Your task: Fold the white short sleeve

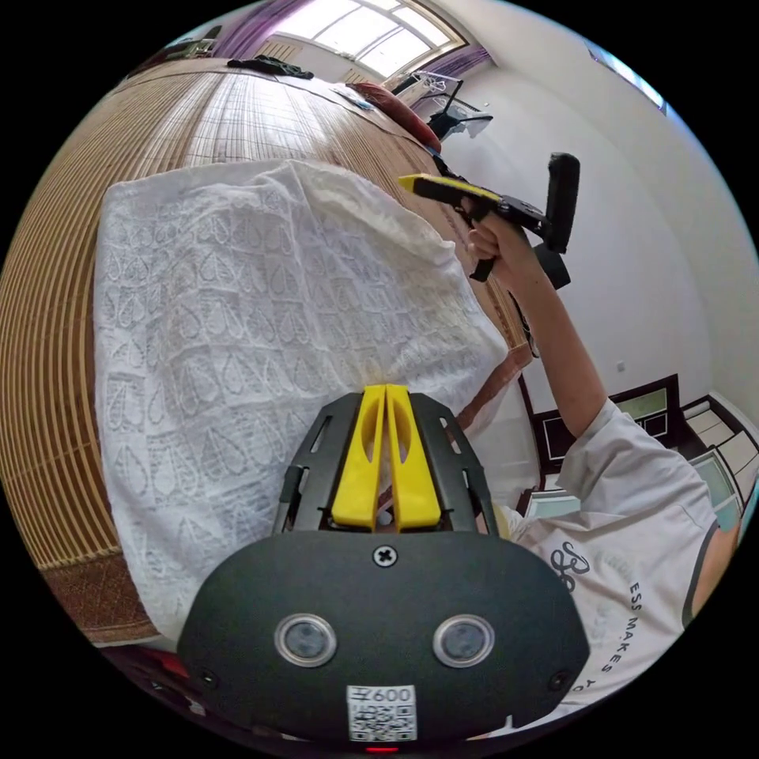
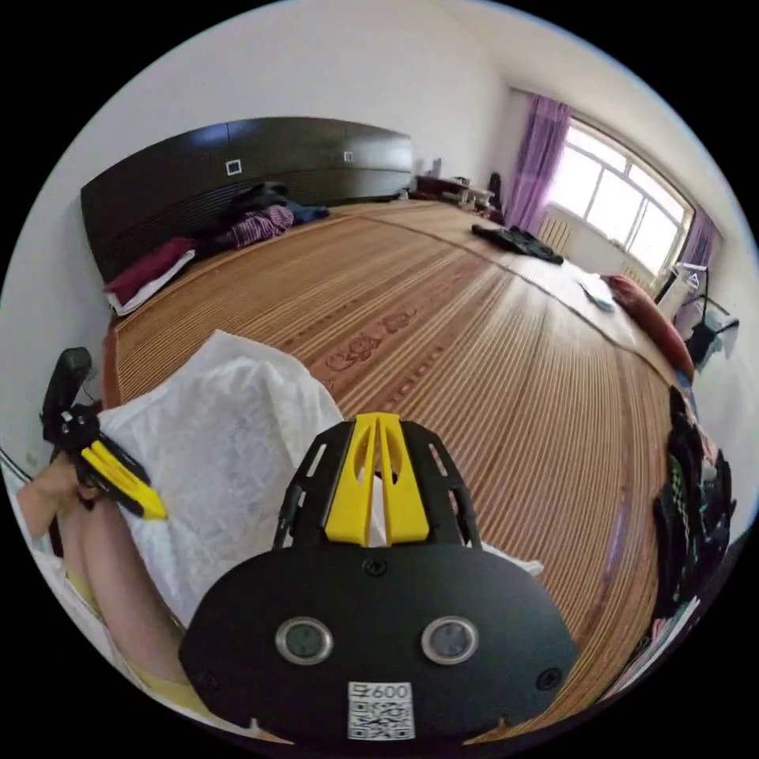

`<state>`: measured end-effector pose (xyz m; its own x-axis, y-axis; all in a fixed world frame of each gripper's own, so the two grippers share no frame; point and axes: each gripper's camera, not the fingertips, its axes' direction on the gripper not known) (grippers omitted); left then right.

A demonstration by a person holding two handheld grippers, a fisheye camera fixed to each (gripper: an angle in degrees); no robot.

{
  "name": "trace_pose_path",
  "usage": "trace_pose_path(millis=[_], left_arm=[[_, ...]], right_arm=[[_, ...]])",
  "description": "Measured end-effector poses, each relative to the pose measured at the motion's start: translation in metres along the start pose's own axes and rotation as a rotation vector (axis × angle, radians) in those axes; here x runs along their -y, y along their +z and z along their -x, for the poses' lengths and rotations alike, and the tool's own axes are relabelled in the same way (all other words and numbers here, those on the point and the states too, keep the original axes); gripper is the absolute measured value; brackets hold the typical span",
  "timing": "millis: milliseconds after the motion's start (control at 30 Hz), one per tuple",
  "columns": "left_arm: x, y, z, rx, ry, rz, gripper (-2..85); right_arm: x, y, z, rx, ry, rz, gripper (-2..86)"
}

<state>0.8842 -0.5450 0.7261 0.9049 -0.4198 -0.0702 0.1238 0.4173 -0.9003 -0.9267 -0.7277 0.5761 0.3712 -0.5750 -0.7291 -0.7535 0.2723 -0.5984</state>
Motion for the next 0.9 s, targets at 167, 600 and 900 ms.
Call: trace_pose_path(millis=[167,600,900], left_arm=[[0.0,-0.01,0.023,-0.035,-0.02,-0.002,0.0],[0.008,-0.047,0.046,-0.045,-0.03,-0.004,0.1],[0.016,-0.08,0.06,-0.11,-0.069,-0.021,0.1]], right_arm=[[-0.01,-0.006,0.045,0.503,-0.485,0.218,-0.8],[0.003,-0.043,-0.049,0.306,-0.182,0.113,-0.8],[-0.006,-0.047,-0.145,0.089,0.137,0.148,-0.8]])
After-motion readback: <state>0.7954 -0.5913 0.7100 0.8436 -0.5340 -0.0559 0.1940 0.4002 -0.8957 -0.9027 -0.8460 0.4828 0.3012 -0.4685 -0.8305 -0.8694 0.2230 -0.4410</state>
